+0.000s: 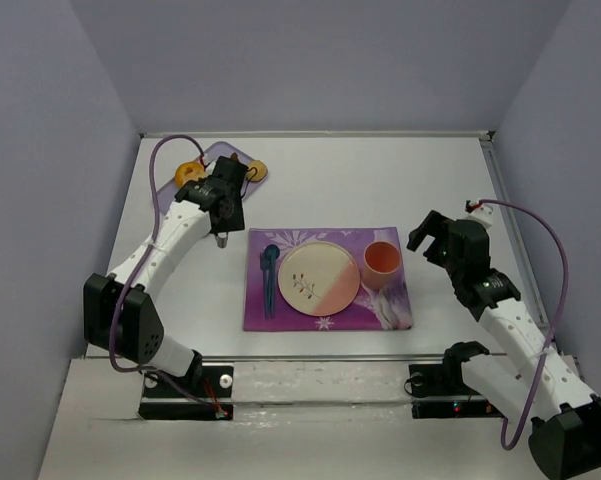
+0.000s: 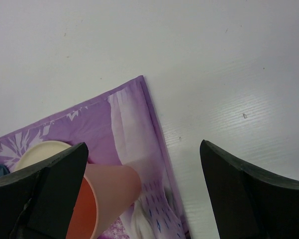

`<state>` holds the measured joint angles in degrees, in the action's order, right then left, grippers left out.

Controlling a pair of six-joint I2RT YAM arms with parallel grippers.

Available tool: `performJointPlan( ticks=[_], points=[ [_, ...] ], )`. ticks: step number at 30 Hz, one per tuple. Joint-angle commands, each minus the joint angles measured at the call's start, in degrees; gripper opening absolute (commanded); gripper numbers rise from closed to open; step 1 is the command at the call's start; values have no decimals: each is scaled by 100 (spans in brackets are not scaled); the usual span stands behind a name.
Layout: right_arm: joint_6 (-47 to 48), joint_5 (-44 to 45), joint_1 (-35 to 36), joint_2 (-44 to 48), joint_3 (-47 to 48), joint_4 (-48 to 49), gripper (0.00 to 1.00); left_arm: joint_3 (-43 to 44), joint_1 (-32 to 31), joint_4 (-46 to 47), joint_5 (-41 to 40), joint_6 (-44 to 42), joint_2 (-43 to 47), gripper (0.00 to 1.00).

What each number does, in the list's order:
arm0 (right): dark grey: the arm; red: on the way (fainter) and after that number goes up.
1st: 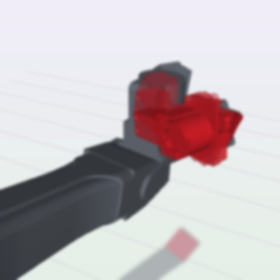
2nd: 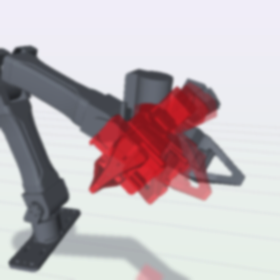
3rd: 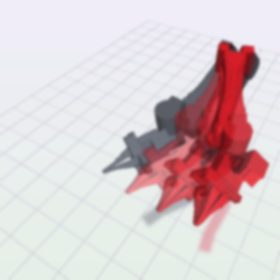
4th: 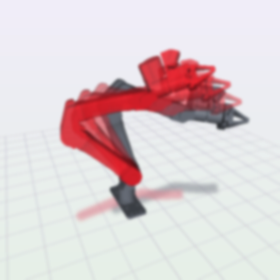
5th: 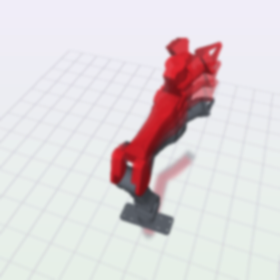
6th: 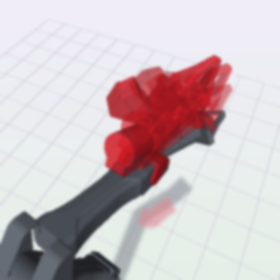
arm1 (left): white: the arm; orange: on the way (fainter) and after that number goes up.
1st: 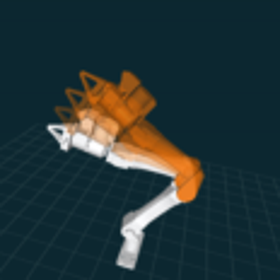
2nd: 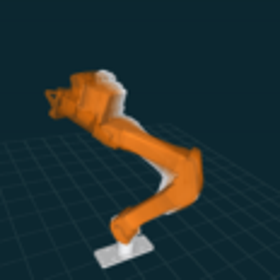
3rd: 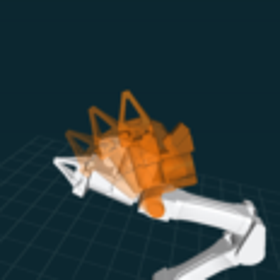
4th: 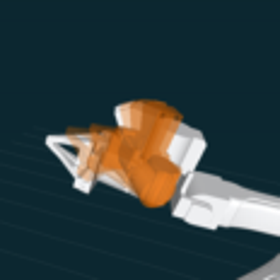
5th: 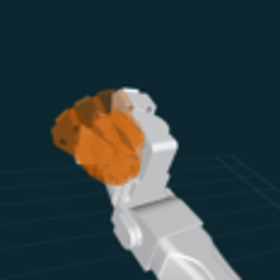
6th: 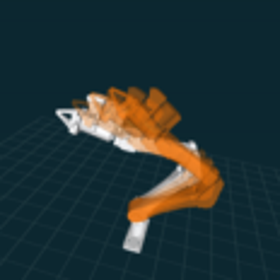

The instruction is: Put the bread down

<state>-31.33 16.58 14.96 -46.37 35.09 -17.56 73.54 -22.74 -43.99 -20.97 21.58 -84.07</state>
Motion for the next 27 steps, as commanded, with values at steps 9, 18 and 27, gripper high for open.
performJointPlan(
  ticks=[9, 18, 27],
  points=[
    [75, 214, -11, 260, 42, 218, 100, 416, 480, 22, -163, -110, -671, 54],
    [57, 205, -11, 155, 68, 218, 100, 425, 525, 223, 190, -268, -531, 48],
    [22, 188, -11, 58, 86, 218, 100, 407, 525, 215, 524, -234, -189, 27]
  ],
)
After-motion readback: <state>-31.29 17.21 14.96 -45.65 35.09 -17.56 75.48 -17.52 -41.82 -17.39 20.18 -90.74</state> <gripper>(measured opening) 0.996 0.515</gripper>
